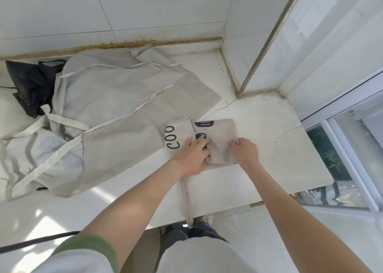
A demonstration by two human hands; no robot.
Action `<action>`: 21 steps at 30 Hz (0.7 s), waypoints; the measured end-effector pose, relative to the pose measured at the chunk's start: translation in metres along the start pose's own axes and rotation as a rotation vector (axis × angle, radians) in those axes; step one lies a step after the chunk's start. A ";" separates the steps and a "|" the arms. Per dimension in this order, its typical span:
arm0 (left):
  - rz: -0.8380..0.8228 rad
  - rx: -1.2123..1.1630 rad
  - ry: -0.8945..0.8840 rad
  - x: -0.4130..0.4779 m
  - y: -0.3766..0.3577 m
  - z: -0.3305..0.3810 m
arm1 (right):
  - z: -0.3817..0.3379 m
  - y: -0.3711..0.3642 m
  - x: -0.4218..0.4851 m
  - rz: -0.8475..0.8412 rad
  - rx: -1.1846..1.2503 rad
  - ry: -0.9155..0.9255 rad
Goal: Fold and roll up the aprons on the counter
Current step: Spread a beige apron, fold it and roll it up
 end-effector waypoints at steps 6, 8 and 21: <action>0.205 -0.359 0.018 -0.013 0.014 -0.009 | -0.002 -0.006 0.003 -0.055 -0.095 -0.035; 0.205 -0.396 0.040 -0.013 0.012 -0.010 | -0.003 -0.008 0.003 -0.062 -0.125 -0.019; -0.032 0.098 0.322 -0.026 -0.014 -0.044 | -0.012 -0.012 -0.013 0.354 -0.752 0.348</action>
Point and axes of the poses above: each hand's wrist, its own x-axis towards the middle knuckle, its own y-axis out of the back of the hand, z = x × y, the point moved 7 cm from there along x, towards the middle knuckle, and after that the axes turned 13 degrees about -y, right-handed, at the moved point
